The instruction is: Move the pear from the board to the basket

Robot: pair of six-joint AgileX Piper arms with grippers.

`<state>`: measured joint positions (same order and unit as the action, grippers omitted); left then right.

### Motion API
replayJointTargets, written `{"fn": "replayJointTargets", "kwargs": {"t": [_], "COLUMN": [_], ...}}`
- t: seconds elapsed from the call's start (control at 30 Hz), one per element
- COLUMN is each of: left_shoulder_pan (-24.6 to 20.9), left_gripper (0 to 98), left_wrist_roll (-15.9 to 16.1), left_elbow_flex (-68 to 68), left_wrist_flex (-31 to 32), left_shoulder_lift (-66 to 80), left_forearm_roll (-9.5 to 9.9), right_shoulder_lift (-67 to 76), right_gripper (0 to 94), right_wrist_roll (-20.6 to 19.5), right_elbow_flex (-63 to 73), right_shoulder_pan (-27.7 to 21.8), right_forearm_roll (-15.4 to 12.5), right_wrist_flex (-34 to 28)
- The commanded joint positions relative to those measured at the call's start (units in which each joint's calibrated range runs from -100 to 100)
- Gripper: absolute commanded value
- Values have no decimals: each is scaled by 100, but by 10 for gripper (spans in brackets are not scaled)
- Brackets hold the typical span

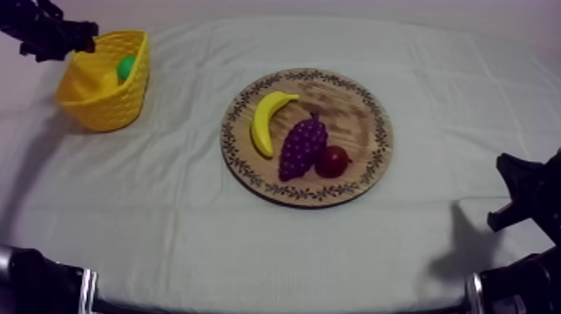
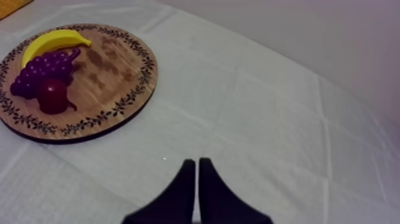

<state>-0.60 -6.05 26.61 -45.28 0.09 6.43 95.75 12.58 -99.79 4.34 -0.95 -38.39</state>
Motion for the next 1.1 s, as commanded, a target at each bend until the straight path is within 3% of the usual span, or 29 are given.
{"fn": "replayJointTargets", "kwargs": {"t": [0.0,0.27,0.57,0.8,1.0,1.07], "left_shoulder_pan": [-16,172,278,261,294,338], "left_gripper": [506,203,49,5,1,1], "left_wrist_roll": [14,67,163,-6,-134,-60], "left_elbow_flex": [396,1470,3094,4933,6577,6875], "left_wrist_flex": [68,158,221,287,705,760], "left_shoulder_lift": [958,2881,5158,6996,8512,8919], "left_forearm_roll": [-41,-213,-342,-410,-471,-476], "right_shoulder_lift": [1,1,1,1,1,1], "right_gripper": [3,3,3,3,3,3], "right_wrist_roll": [0,0,0,0,0,0], "right_elbow_flex": [1,1,1,1,1,1], "right_shoulder_pan": [2,2,2,2,2,2], "right_forearm_roll": [0,0,0,0,0,0], "right_wrist_flex": [0,0,0,0,0,0]}}
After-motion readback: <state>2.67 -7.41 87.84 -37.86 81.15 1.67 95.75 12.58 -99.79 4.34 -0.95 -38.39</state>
